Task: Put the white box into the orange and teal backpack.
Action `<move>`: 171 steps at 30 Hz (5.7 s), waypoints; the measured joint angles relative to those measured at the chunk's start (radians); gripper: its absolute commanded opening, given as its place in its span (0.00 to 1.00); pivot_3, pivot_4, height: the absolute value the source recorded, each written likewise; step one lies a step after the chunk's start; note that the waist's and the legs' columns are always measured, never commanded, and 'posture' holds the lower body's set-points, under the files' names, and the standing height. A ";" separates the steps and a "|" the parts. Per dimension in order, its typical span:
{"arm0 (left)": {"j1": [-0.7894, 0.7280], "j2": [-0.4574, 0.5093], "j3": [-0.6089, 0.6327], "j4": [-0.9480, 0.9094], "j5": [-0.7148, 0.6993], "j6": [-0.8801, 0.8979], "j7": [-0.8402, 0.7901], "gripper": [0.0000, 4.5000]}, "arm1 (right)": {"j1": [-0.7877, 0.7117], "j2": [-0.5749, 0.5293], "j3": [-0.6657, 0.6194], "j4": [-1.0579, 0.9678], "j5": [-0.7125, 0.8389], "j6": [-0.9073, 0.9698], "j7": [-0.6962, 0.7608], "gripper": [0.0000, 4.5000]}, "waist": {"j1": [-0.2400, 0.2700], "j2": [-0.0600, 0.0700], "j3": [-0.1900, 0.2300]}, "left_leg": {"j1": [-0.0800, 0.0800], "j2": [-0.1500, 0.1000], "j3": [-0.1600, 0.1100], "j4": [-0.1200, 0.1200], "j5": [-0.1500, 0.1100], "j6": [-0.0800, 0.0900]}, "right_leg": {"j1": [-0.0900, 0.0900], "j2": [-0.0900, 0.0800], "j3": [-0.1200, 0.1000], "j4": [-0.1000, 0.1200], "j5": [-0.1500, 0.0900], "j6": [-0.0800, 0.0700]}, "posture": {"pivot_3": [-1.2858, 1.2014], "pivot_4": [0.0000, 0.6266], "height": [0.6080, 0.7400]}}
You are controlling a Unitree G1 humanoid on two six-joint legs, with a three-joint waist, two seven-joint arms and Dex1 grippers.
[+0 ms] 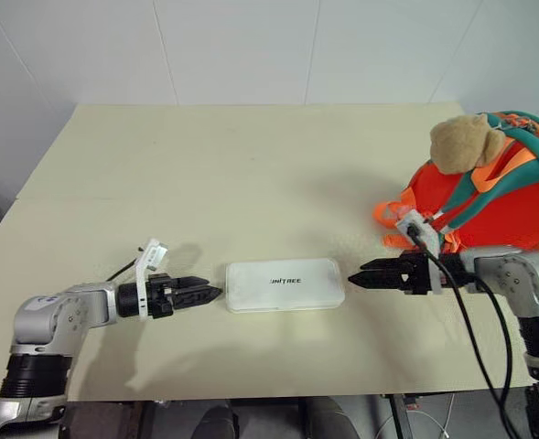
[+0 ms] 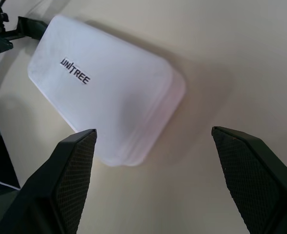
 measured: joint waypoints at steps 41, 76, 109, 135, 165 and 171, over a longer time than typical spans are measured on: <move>-0.168 -0.203 -0.005 0.130 0.002 0.182 0.084 0.99 | -0.007 0.116 0.015 -0.014 -0.016 0.002 -0.128 1.00 | 0.026 0.000 -0.001 | 0.001 -0.003 0.000 0.002 0.001 0.000 | 0.003 -0.003 -0.001 -0.001 0.002 0.003 | 0.52 0.24 1.00; -0.229 -0.308 0.055 0.205 -0.033 0.402 0.111 0.32 | 0.031 0.173 -0.033 -0.084 0.035 0.014 -0.176 1.00 | 0.020 -0.001 0.000 | -0.001 -0.002 0.000 0.000 0.002 -0.001 | 0.000 -0.002 -0.001 -0.003 0.002 0.003 | 0.52 0.24 1.00; -0.141 -0.165 -0.053 0.160 -0.028 -0.127 -0.199 0.32 | 0.481 0.192 -0.885 -0.630 0.281 -0.136 -0.697 1.00 | 0.016 0.000 0.000 | 0.000 -0.001 0.003 -0.001 -0.001 0.001 | 0.002 -0.002 -0.001 -0.008 0.002 0.003 | 0.52 0.24 1.00; 0.013 -0.149 0.048 0.008 -0.081 -0.131 -0.106 0.32 | 0.031 0.248 -0.387 0.145 -0.231 -0.725 -0.763 0.73 | 0.008 0.000 0.000 | -0.001 -0.001 0.003 -0.001 -0.001 0.000 | 0.000 -0.003 -0.001 -0.006 0.002 0.003 | 0.52 0.24 1.00; 0.033 -0.014 0.254 0.276 -0.022 -0.402 -0.082 0.32 | 0.119 -0.198 -0.235 -0.284 1.308 0.067 -0.466 0.16 | 0.025 0.002 0.001 | -0.008 0.001 0.004 -0.001 -0.010 0.010 | -0.003 -0.010 -0.019 -0.011 0.001 0.001 | 0.52 0.24 1.00; 0.129 -0.013 0.293 0.116 -0.062 -0.399 -0.084 0.32 | 0.147 -0.243 -0.214 -0.255 1.244 0.056 -0.416 0.16 | 0.025 0.001 0.001 | -0.007 0.001 0.006 0.001 -0.012 0.010 | -0.005 -0.013 -0.020 -0.011 0.001 0.002 | 0.52 0.24 1.00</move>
